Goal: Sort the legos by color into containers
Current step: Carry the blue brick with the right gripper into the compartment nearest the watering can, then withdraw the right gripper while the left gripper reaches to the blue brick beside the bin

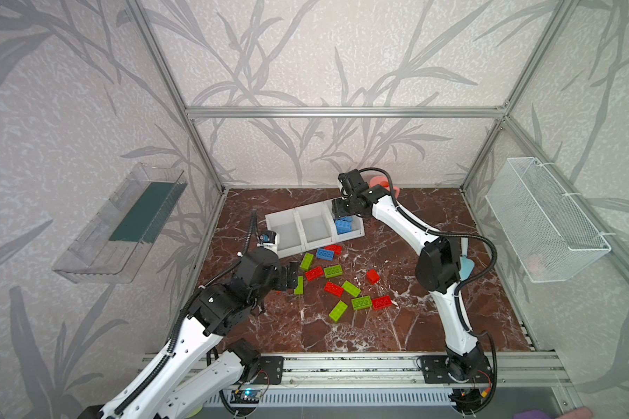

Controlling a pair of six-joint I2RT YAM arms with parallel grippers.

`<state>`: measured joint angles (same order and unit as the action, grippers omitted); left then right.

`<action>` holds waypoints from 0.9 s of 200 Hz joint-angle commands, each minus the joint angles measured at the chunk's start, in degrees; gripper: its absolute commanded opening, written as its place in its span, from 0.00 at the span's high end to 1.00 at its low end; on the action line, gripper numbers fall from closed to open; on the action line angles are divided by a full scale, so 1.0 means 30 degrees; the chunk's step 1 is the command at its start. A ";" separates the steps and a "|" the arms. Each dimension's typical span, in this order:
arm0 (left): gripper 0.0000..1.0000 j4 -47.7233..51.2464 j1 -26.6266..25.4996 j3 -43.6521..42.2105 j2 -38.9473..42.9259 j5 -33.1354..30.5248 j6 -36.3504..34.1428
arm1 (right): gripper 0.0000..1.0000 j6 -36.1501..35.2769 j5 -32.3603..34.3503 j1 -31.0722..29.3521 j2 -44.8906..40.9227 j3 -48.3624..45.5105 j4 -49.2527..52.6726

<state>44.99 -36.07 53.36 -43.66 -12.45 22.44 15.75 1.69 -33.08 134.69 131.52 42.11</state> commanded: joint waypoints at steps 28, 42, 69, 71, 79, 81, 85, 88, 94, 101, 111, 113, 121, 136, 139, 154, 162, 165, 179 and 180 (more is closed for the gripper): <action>0.07 0.0080 -0.0093 -0.0227 -0.0329 0.0323 -0.0418 | 0.48 -0.0357 0.0227 0.0641 0.3969 0.6744 0.3703; 0.07 0.0079 -0.0062 -0.0227 -0.0366 0.0280 -0.0444 | 0.47 -0.0327 0.0066 0.0729 0.4417 0.7247 0.3798; 0.06 0.0065 -0.0093 -0.0265 -0.0535 0.0235 -0.0477 | 0.34 -0.0298 -0.0121 0.0834 0.4398 0.6960 0.3414; 0.07 0.0077 -0.0094 -0.0253 -0.0549 0.0226 -0.0477 | 0.33 -0.0298 -0.0124 0.0832 0.4384 0.6930 0.3393; 0.07 0.0090 -0.0077 -0.0284 -0.0634 0.0212 -0.0477 | 0.29 -0.0294 -0.0154 0.0839 0.4329 0.6830 0.3349; 0.07 0.0090 -0.0068 -0.0272 -0.0662 0.0199 -0.0477 | 0.28 -0.0290 -0.0176 0.0841 0.4323 0.6817 0.3325; 0.07 0.0098 -0.0074 -0.0261 -0.0720 0.0209 -0.0477 | 0.26 -0.0312 -0.0183 0.0832 0.4294 0.6788 0.3294; 0.07 0.0113 -0.0049 -0.0267 -0.0756 0.0222 -0.0484 | 0.25 -0.0333 -0.0217 0.0846 0.4244 0.6744 0.3270; 0.07 0.0116 -0.0046 -0.0246 -0.0836 0.0200 -0.0505 | 0.22 -0.0407 -0.0268 0.0834 0.4181 0.6690 0.3246; 0.07 0.0154 -0.0049 -0.0268 -0.0926 0.0180 -0.0512 | 0.20 -0.0440 -0.0315 0.0836 0.4050 0.6591 0.3178; 0.06 0.0181 -0.0049 -0.0244 -0.1059 0.0167 -0.0535 | 0.18 -0.0423 -0.0374 0.0832 0.3820 0.6460 0.3119; 0.06 0.0179 -0.0054 -0.0240 -0.1083 0.0165 -0.0535 | 0.18 -0.0439 -0.0400 0.0832 0.3764 0.6417 0.3107; 0.07 0.0230 -0.0045 -0.0251 -0.1194 0.0115 -0.0564 | 0.16 -0.0445 -0.0511 0.0832 0.3545 0.6266 0.2975; 0.07 0.0239 -0.0058 -0.0254 -0.1409 0.0130 -0.0565 | 0.15 -0.0501 -0.0750 0.0832 0.3078 0.6030 0.2876; 0.06 0.0237 -0.0058 -0.0259 -0.1468 0.0138 -0.0579 | 0.15 -0.0496 -0.0793 0.0832 0.2975 0.5975 0.2888; 0.07 0.0279 -0.0045 -0.0260 -0.1640 0.0158 -0.0594 | 0.14 -0.0485 -0.1111 0.0833 0.2324 0.5717 0.3058; 0.07 0.0281 -0.0048 -0.0251 -0.1755 0.0164 -0.0579 | 0.14 -0.0501 -0.1245 0.0838 0.1897 0.5422 0.3119; 0.07 0.0268 -0.0049 -0.0266 -0.1819 0.0190 -0.0592 | 0.14 -0.0503 -0.1302 0.0810 0.1704 0.5233 0.3167; 0.07 0.0237 -0.0069 -0.0226 -0.2027 0.0366 -0.0594 | 0.14 -0.0575 -0.1514 0.0777 0.0465 0.4093 0.3090; 0.07 0.0237 -0.0072 -0.0218 -0.2057 0.0368 -0.0609 | 0.14 -0.0583 -0.1523 0.0775 0.0371 0.3988 0.3082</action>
<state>45.04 -36.07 53.08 -48.99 -11.84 21.45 14.85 -0.86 -30.65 144.46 146.91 50.92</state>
